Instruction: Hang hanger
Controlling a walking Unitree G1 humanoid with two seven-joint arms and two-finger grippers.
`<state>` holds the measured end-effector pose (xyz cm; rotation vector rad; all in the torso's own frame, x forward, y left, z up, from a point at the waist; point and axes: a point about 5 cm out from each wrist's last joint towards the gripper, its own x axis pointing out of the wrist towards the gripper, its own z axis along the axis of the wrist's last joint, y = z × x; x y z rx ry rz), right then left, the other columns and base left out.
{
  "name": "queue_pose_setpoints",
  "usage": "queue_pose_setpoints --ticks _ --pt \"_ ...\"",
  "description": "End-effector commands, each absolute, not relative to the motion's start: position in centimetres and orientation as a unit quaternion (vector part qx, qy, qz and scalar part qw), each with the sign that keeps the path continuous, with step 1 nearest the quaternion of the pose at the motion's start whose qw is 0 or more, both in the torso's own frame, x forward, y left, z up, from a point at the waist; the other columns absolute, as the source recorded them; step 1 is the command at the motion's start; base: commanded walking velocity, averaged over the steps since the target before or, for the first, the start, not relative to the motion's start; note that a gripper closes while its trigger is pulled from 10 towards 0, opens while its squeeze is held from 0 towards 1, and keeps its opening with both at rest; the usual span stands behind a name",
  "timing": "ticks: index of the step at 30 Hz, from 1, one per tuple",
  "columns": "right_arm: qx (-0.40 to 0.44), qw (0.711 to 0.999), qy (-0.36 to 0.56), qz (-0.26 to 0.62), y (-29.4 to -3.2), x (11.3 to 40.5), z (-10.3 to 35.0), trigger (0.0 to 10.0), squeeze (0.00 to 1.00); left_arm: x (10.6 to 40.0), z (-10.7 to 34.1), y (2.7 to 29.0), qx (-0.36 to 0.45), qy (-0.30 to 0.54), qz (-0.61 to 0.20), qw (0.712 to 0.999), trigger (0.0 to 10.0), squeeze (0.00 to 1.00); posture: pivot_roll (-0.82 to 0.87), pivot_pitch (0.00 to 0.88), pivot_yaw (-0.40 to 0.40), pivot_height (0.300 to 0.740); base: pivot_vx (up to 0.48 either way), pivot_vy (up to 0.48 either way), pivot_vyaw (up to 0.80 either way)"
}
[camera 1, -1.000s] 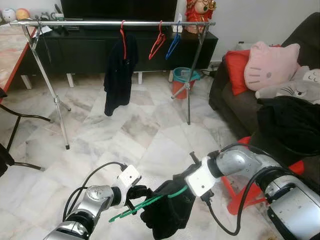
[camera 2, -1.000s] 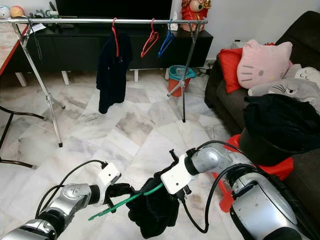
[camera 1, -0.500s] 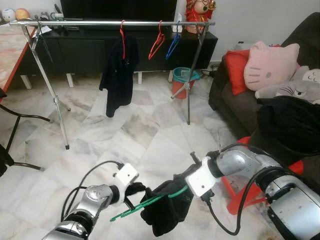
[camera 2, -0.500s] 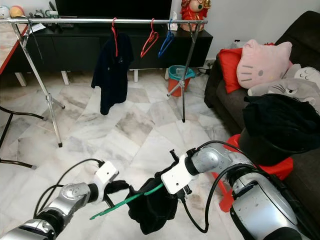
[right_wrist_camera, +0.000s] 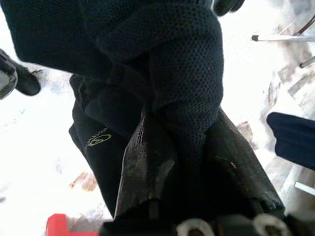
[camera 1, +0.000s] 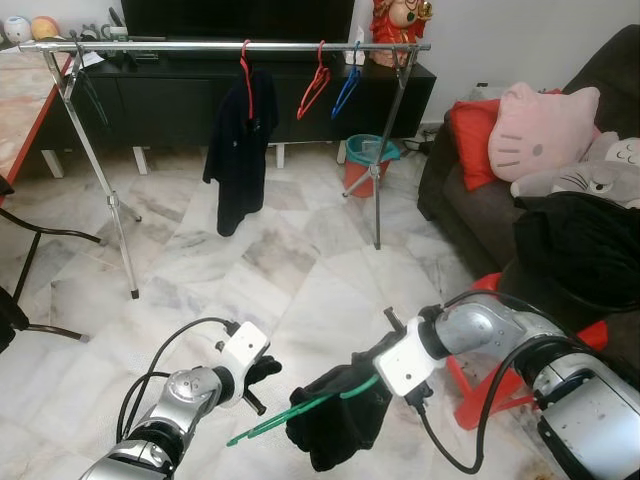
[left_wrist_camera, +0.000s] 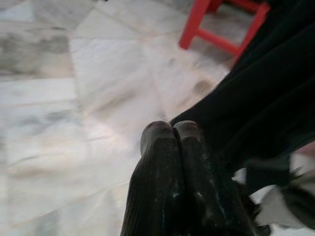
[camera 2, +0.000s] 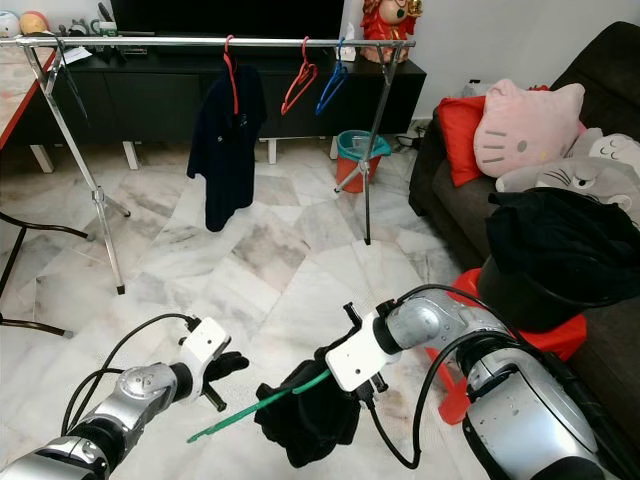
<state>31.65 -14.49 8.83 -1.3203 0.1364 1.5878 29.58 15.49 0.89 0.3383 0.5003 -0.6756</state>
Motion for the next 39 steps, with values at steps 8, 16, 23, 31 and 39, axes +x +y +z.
queue_pose_setpoints --ticks 8,16,23,31,39 --pt "-0.551 0.560 0.059 0.616 -15.8 32.7 10.0 0.0 0.00 29.2 -0.4 19.3 0.199 0.317 -0.175 0.911 10.0 0.00 0.07 0.000 -0.140 0.740 0.000 0.000 0.00" --pt "-0.498 0.672 0.069 0.543 -17.5 33.9 11.0 0.0 0.00 27.7 -1.2 22.7 0.145 0.328 -0.036 0.933 10.0 0.00 0.07 0.000 -0.142 0.740 0.000 0.000 0.00" --pt "-0.416 0.781 0.036 0.465 -17.7 35.4 12.9 0.0 0.00 27.7 -1.1 22.4 0.022 0.299 0.006 0.954 10.0 0.00 0.07 0.000 -0.139 0.740 0.000 0.000 0.00" --pt "-0.356 0.792 0.009 0.496 -16.4 35.6 14.1 0.0 0.00 29.2 0.3 18.7 -0.115 0.214 -0.062 0.968 10.0 1.00 0.06 0.000 -0.140 0.740 0.000 0.000 0.00" --pt "-0.336 0.782 -0.001 0.524 -15.8 35.6 14.8 0.0 0.00 30.1 1.5 16.8 -0.181 0.167 -0.117 0.962 10.0 1.00 0.06 0.000 -0.148 0.740 0.000 0.000 0.00"
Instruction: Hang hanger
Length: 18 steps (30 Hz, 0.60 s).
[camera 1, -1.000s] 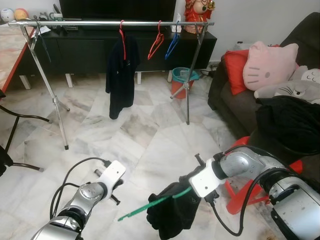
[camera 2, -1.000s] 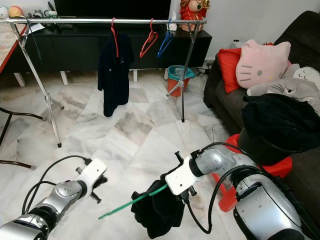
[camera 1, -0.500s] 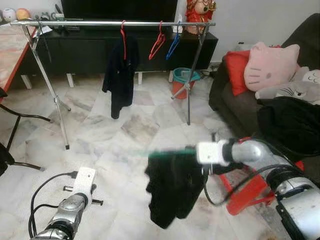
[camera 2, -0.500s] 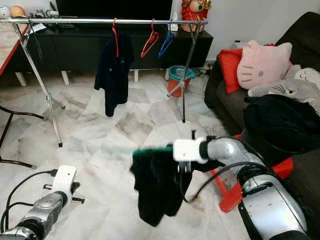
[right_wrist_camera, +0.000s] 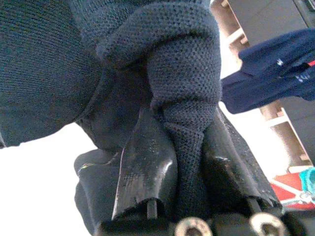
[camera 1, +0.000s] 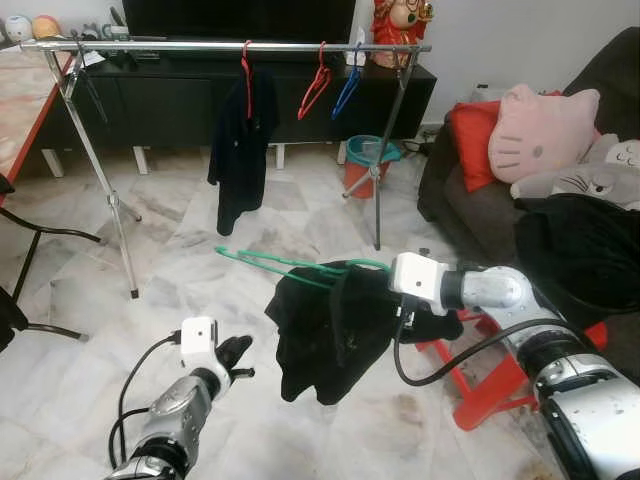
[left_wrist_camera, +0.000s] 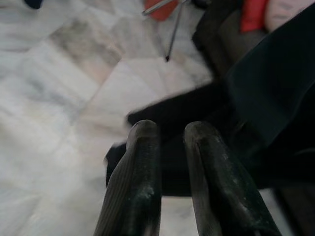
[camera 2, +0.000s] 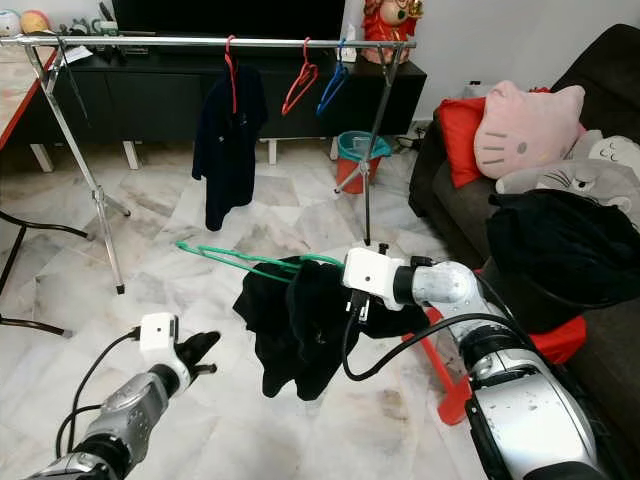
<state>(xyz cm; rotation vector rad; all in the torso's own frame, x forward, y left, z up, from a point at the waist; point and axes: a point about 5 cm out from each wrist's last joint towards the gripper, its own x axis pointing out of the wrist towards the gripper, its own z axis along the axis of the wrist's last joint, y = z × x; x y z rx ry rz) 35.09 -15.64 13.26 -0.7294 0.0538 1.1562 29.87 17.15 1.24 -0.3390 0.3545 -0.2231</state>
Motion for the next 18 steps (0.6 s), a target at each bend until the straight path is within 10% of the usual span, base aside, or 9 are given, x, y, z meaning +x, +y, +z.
queue_pose_setpoints --ticks 1,18 --pt "-0.336 0.781 0.001 0.526 -15.80 35.64 14.82 0.0 0.00 30.10 1.58 16.64 -0.185 0.163 -0.122 0.961 10.0 1.00 0.06 0.000 -0.150 0.740 0.000 0.000 0.00" --pt "-0.336 0.770 0.006 0.542 -15.28 35.68 14.99 0.0 0.00 29.55 2.02 16.04 -0.274 0.128 -0.190 0.934 10.0 1.00 0.07 0.000 -0.168 0.740 0.000 0.000 0.00"
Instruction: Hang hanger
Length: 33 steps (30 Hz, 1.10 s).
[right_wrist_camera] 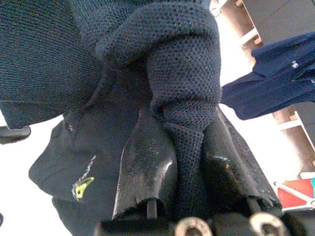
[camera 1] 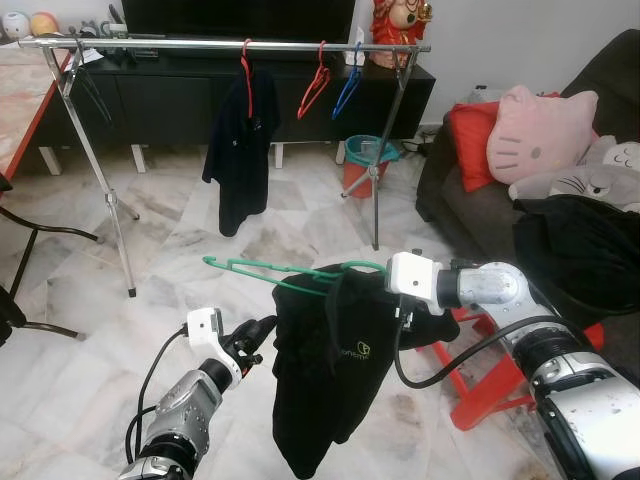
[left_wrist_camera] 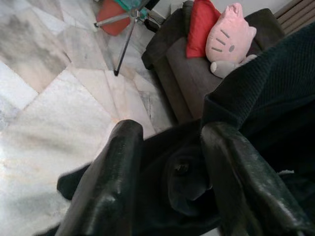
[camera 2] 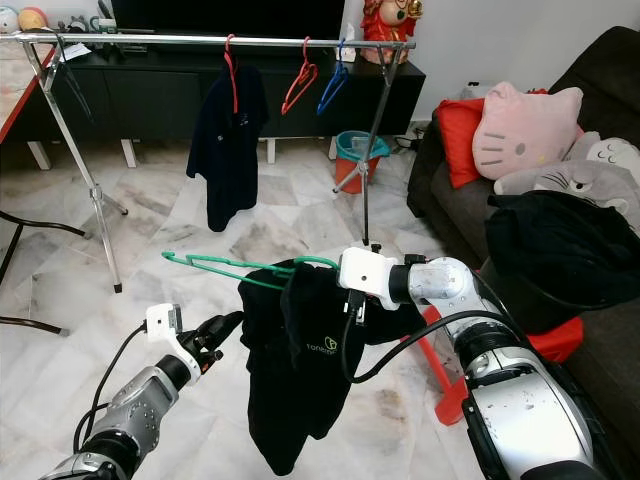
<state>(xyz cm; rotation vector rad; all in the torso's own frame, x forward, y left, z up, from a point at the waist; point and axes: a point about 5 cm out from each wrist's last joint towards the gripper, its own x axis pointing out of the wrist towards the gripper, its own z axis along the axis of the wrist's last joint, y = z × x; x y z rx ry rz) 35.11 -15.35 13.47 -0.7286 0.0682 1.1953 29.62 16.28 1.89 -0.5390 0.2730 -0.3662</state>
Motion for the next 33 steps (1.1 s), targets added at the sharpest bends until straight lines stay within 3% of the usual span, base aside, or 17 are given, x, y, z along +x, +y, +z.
queue_pose_setpoints --ticks 1,18,19,20,21,33 --pt "-0.336 0.770 0.006 0.542 -15.3 35.7 15.0 0.0 0.00 29.5 2.0 16.0 -0.274 0.128 -0.190 0.934 10.0 1.00 0.07 0.000 -0.168 0.740 0.000 0.000 0.00" --pt "-0.340 0.770 0.013 0.540 -15.4 35.7 14.9 0.0 0.00 29.1 1.9 16.6 -0.259 0.135 -0.203 0.935 10.0 1.00 0.07 0.000 -0.168 0.740 0.000 0.000 0.00" --pt "-0.341 0.769 0.014 0.540 -15.4 35.7 14.9 0.0 0.00 29.0 1.7 16.5 -0.241 0.142 -0.209 0.937 10.0 0.11 0.07 0.000 -0.169 0.740 0.000 0.000 0.00" --pt "-0.341 0.769 0.014 0.540 -15.4 35.7 14.9 0.0 0.00 29.0 1.7 16.5 -0.241 0.142 -0.209 0.937 10.0 0.11 0.07 0.000 -0.169 0.740 0.000 0.000 0.00" --pt "-0.341 0.769 0.015 0.540 -15.4 35.7 14.9 0.0 0.00 28.9 1.6 16.5 -0.228 0.147 -0.214 0.938 10.0 0.00 0.07 0.000 -0.170 0.740 0.000 0.000 0.00" --pt "-0.342 0.765 0.014 0.546 -15.2 35.7 14.9 0.0 0.00 28.3 1.4 15.4 -0.233 0.155 -0.265 0.923 10.0 0.00 0.07 0.000 -0.173 0.740 0.000 0.000 0.00"
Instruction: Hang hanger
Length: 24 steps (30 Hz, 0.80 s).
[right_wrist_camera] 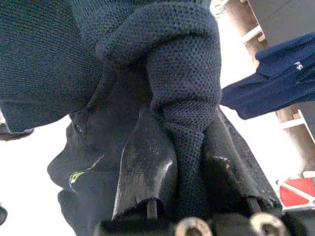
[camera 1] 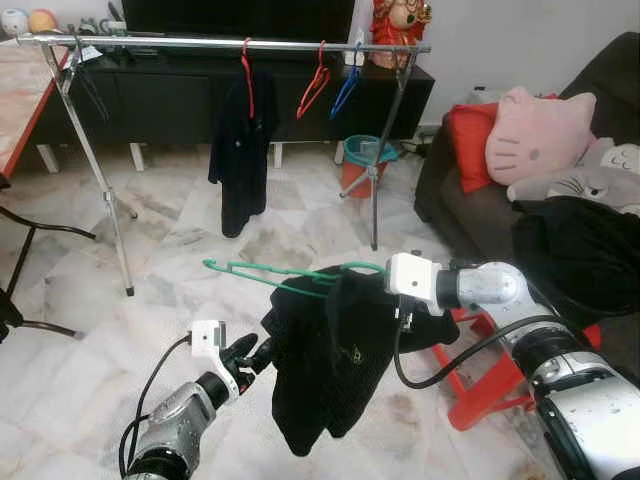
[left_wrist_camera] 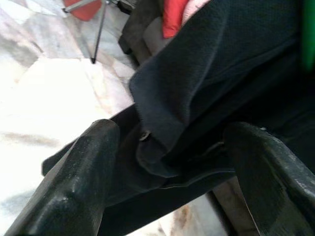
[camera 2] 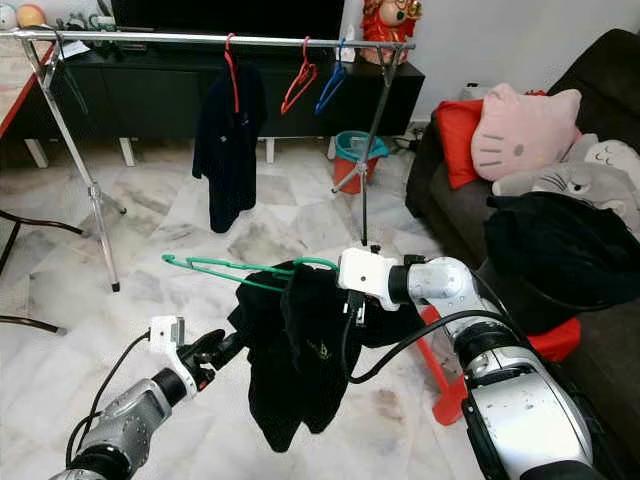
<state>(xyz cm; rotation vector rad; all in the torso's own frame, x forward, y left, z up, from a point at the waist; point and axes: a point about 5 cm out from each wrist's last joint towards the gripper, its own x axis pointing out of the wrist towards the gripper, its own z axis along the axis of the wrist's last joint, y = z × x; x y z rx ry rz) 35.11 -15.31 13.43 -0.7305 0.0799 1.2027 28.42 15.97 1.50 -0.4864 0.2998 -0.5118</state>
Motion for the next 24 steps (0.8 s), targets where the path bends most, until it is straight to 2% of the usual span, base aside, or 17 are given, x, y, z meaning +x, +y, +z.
queue_pose_setpoints --ticks 1,21,22,23,24 --pt "-0.341 0.762 0.011 0.550 -15.0 35.7 15.0 0.0 0.00 28.4 1.5 15.1 -0.234 0.153 -0.272 0.921 10.0 0.00 0.06 0.000 -0.174 0.740 0.000 0.000 0.00" --pt "-0.333 0.750 -0.005 0.572 -14.3 35.7 15.7 0.0 0.00 29.4 1.7 14.1 -0.186 0.168 -0.269 0.930 10.0 0.00 0.05 0.000 -0.177 0.740 0.000 0.000 0.00" --pt "-0.333 0.749 -0.005 0.572 -14.3 35.7 15.7 0.0 0.00 29.4 1.7 14.2 -0.183 0.168 -0.266 0.931 4.2 0.00 0.05 0.000 -0.177 0.740 0.000 0.000 0.00" --pt "-0.333 0.749 -0.004 0.573 -14.3 35.7 15.7 0.0 0.00 29.5 1.7 14.2 -0.180 0.169 -0.263 0.933 0.6 0.00 0.05 0.000 -0.177 0.740 0.000 0.000 0.00" --pt "-0.333 0.749 -0.004 0.573 -14.3 35.7 15.7 0.0 0.00 29.5 1.7 14.2 -0.180 0.169 -0.263 0.933 0.0 0.00 0.05 0.000 -0.177 0.740 0.000 0.000 0.00"
